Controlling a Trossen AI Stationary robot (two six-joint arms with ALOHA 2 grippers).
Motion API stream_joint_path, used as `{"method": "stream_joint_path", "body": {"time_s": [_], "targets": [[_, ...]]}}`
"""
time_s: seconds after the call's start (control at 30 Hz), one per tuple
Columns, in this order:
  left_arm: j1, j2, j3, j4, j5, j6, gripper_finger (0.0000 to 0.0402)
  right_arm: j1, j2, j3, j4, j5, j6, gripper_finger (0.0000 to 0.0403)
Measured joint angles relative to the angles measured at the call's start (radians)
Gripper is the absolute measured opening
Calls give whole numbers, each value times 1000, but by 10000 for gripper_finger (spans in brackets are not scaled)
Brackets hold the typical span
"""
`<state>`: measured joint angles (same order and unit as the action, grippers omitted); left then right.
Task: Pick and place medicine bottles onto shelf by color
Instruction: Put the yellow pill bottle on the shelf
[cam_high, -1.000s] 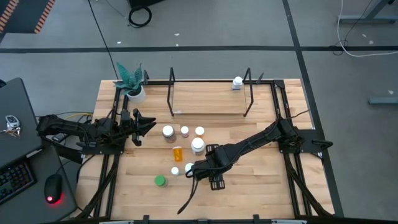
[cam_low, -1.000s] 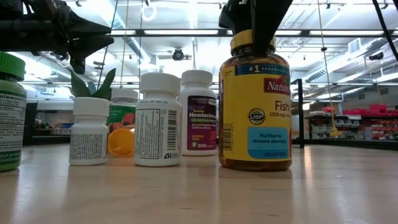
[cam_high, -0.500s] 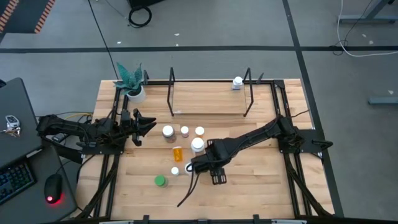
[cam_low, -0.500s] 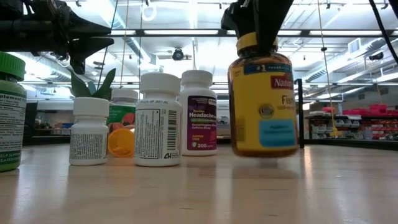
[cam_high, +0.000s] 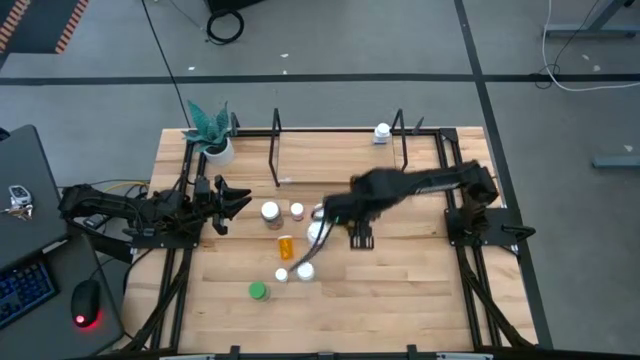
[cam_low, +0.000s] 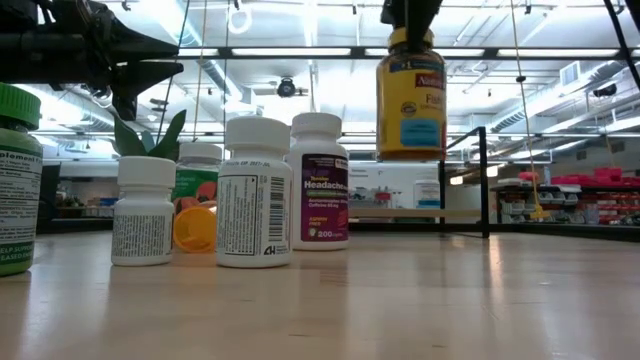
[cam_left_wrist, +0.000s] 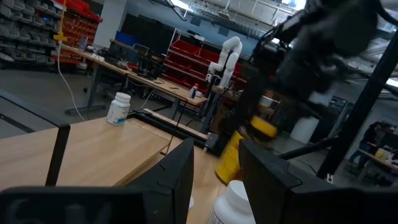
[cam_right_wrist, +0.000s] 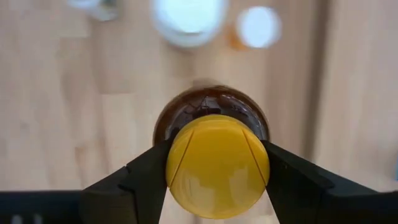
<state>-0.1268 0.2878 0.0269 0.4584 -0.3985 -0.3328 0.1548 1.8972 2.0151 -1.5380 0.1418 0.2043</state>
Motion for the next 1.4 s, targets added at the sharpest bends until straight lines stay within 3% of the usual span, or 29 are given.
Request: {"method": "stream_joint_path", "body": {"time_s": [0.3, 0.6, 1.17, 1.4], "targets": [[0, 0, 0, 0, 0, 3, 137, -205, -125, 0, -11, 25, -52, 241], [0, 0, 0, 0, 0, 5, 137, -368, -117, -7, -26, 2, -163, 241], [0, 0, 0, -8, 0, 56, 137, -620, -127, -232, 97, -60, -335, 241], [0, 0, 0, -7, 0, 89, 141, -698, -127, -264, 116, -61, -391, 240]]}}
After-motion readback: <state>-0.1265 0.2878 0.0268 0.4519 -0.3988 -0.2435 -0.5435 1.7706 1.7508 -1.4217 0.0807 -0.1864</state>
